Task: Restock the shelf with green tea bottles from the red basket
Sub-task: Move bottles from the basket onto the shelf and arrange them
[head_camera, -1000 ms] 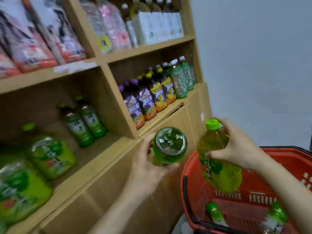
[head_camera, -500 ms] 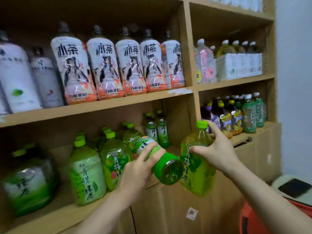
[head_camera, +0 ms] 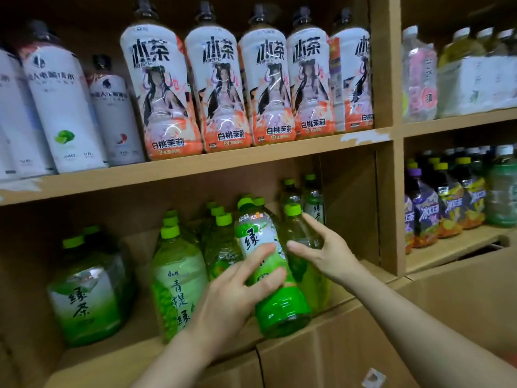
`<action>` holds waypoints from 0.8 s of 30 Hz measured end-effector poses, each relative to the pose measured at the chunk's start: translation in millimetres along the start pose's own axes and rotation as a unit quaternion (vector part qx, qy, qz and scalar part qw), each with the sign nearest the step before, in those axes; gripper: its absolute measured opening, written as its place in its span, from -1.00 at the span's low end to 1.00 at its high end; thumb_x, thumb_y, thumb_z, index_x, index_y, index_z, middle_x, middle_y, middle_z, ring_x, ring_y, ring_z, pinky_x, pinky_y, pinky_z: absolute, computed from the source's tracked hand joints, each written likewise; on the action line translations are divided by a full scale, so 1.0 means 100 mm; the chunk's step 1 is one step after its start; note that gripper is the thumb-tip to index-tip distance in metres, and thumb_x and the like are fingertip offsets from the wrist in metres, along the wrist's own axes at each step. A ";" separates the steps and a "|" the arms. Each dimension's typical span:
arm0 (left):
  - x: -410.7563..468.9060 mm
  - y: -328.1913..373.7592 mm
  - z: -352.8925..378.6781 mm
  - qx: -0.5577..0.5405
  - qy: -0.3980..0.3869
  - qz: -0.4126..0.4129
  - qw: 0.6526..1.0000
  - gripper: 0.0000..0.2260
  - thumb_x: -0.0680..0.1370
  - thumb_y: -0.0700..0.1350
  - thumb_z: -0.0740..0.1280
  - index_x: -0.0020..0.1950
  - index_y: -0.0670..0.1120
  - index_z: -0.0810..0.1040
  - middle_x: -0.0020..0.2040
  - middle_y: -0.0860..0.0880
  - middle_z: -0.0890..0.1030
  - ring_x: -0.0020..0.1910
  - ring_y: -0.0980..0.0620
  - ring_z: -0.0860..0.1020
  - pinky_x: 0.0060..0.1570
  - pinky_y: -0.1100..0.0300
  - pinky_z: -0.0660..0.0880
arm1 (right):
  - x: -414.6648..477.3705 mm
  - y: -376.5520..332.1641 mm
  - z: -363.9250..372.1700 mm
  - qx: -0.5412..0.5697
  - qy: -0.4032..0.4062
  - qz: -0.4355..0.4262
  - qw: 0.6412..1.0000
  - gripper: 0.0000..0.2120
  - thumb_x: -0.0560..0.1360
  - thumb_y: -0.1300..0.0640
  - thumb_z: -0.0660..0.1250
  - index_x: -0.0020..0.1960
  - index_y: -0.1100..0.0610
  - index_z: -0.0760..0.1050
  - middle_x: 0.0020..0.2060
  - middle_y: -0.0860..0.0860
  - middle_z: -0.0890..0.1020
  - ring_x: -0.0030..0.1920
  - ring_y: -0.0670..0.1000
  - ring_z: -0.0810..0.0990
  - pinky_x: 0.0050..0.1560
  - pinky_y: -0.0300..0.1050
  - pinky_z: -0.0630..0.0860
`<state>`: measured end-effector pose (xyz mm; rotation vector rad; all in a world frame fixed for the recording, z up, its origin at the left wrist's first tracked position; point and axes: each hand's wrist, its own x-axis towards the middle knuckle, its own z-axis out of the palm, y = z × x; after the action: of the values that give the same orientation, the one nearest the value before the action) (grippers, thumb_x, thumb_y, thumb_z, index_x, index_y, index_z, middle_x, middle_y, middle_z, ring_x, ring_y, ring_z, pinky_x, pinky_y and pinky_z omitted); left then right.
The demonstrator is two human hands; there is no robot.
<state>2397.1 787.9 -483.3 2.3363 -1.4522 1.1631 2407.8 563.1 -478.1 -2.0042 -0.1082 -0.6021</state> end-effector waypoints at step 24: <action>1.22 0.41 0.42 0.021 -0.103 0.266 0.958 -0.65 0.27 -0.32 0.37 0.02 -0.10 0.54 -0.02 -0.03 0.66 0.06 -0.14 0.55 0.29 -0.04 0.36 | -0.42 0.20 -0.56 0.277 0.191 0.059 0.940 -0.47 0.35 0.26 0.48 0.28 0.10 0.42 0.05 0.10 0.66 0.04 0.10 0.66 0.02 0.02 0.59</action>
<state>2414.3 660.9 -439.8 2.2093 -2.2492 1.0794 2356.7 512.9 -492.2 -1.3150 0.0729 -0.7729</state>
